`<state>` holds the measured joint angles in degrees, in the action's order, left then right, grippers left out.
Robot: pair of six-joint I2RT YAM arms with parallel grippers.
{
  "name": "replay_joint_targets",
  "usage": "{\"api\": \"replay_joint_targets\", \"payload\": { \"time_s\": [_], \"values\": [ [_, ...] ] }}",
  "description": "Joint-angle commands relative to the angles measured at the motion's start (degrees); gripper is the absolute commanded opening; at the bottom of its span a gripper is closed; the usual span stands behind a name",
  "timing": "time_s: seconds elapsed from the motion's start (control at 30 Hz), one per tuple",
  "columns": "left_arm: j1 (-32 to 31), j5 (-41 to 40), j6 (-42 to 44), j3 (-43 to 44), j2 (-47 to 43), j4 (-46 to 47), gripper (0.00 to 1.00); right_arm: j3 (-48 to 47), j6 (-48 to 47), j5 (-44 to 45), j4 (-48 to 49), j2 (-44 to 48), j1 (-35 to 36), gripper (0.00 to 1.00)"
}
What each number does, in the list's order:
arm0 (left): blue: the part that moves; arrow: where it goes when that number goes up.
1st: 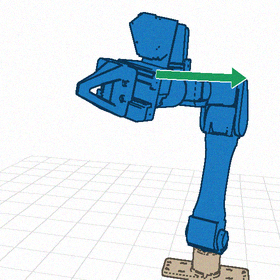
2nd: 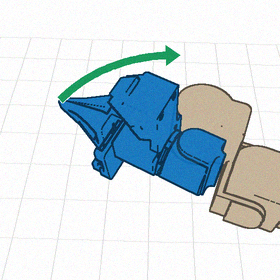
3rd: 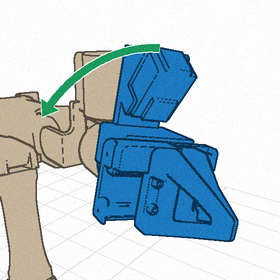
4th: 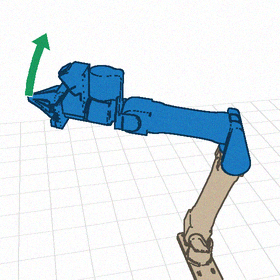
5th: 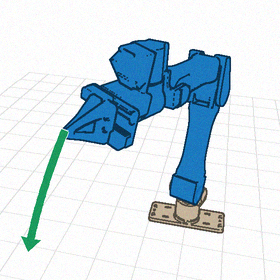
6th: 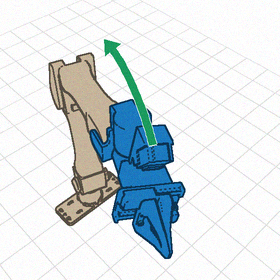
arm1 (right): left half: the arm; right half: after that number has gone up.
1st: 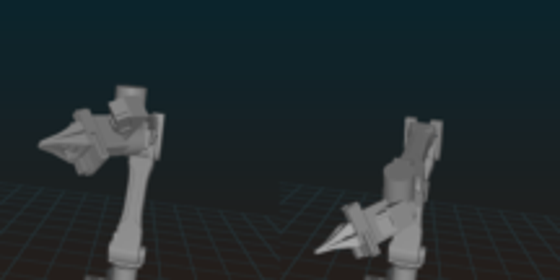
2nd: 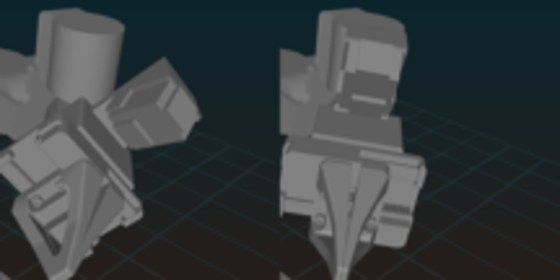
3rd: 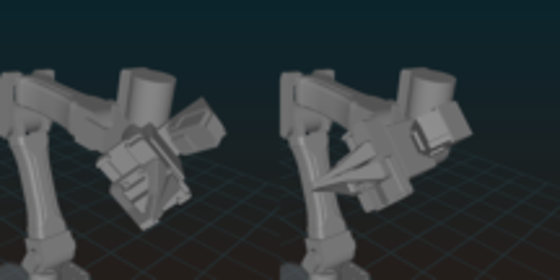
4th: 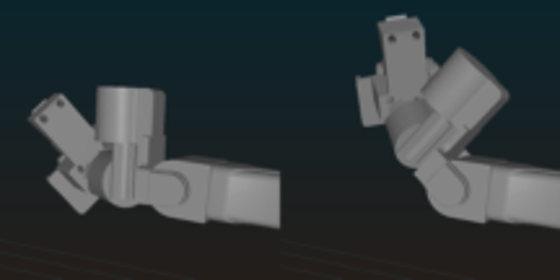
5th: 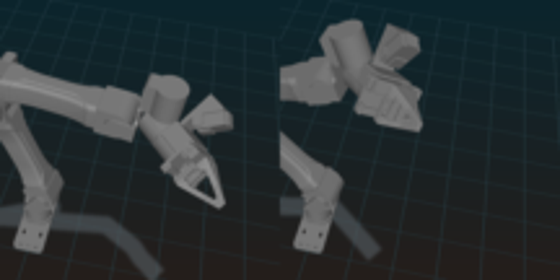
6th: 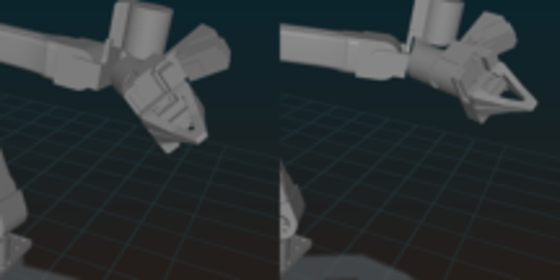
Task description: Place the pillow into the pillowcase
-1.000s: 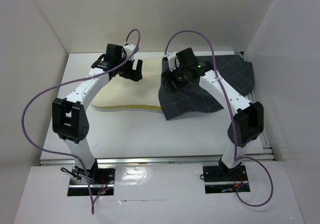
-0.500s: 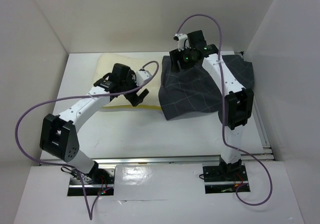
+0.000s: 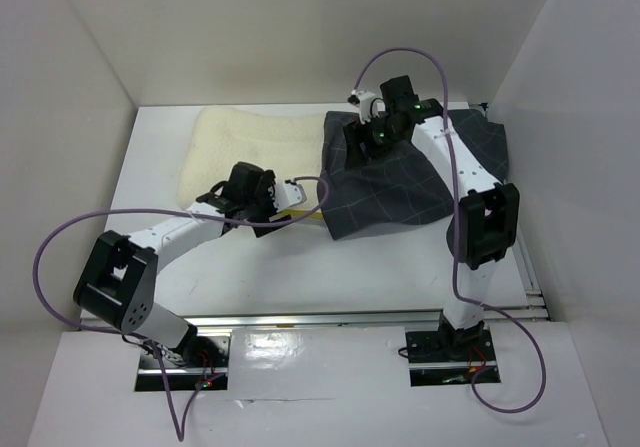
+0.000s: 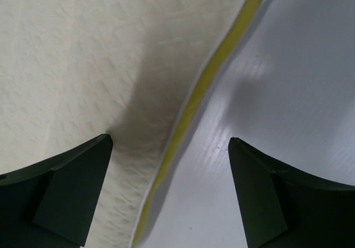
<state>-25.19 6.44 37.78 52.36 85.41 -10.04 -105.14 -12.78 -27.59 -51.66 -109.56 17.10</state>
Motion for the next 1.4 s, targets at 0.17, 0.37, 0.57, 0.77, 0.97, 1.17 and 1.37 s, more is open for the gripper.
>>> {"api": "replay_joint_targets", "payload": {
  "time_s": [0.17,0.37,0.57,0.77,0.97,1.17,1.37],
  "values": [
    [-0.21,-5.21,9.85,-1.65,7.83,21.11,1.0,2.05,-2.87,-3.61,-4.93,9.01,-1.11,0.76],
    [-0.21,-3.89,8.19,6.95,16.45,15.6,0.87,2.66,-4.8,-2.82,-7.49,10.07,-1.11,0.76],
    [-0.21,-0.64,3.54,14.24,19.89,7.51,0.12,6.61,-4.8,-0.54,-6.88,14.1,-0.06,0.76],
    [3.21,9.9,-4.72,32.39,25.41,-12.34,0.0,13.81,-5.42,6.57,-1.44,19.9,1.52,0.74],
    [6.46,20.96,-12.55,54.31,34.37,-33.35,0.0,22.86,-7.87,12.29,6.65,27.55,7.94,0.74],
    [7.08,27.83,-15.98,73.74,40.88,-45.05,0.0,32.36,-9.98,24.85,15.7,32.12,15.49,0.74],
    [7.61,33.46,-18.26,80.8,42.04,-50.07,0.0,34.65,-7.27,37.77,23.43,29.59,16.82,0.74]
  ]
}}
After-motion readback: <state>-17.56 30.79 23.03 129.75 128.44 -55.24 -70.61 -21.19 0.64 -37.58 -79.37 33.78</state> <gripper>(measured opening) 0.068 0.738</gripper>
